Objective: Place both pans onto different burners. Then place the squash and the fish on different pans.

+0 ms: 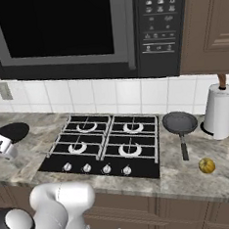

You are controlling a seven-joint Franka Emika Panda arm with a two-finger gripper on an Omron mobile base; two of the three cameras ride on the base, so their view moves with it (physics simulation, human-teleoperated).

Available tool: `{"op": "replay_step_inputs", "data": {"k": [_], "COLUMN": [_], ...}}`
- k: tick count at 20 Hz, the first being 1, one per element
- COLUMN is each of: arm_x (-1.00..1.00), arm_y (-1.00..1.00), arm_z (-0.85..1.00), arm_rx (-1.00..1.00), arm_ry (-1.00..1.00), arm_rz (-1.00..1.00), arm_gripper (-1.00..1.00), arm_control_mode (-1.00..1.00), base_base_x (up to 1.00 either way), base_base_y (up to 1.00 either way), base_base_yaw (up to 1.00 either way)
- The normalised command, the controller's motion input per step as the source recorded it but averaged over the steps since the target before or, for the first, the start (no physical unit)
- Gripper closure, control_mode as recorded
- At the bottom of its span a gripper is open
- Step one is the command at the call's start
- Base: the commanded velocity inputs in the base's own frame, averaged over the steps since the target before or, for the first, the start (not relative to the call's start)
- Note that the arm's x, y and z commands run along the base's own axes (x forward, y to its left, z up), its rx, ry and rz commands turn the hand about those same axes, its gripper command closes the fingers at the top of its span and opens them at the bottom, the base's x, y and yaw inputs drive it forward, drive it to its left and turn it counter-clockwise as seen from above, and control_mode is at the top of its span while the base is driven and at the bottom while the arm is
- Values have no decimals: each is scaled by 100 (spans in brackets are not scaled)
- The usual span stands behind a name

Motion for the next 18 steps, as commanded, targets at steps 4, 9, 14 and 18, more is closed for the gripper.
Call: {"op": "replay_step_inputs", "data": {"k": [4, 9, 14, 18], "arm_x": [15, 22, 26, 28], "arm_y": [38, 37, 36, 36], "arm_z": [-1, -3, -8, -14], "arm_rx": [0, 0, 0, 0], "arm_ry": [0, 0, 0, 0], "arm_rz": [0, 0, 0, 0], "arm_gripper": [-100, -100, -100, -100], "arm_control_mode": [-100, -100, -100, -100], "base_base_x": [0, 0, 0, 0], "base_base_y": [0, 0, 0, 0], "base_base_yaw": [0, 0, 0, 0]}}
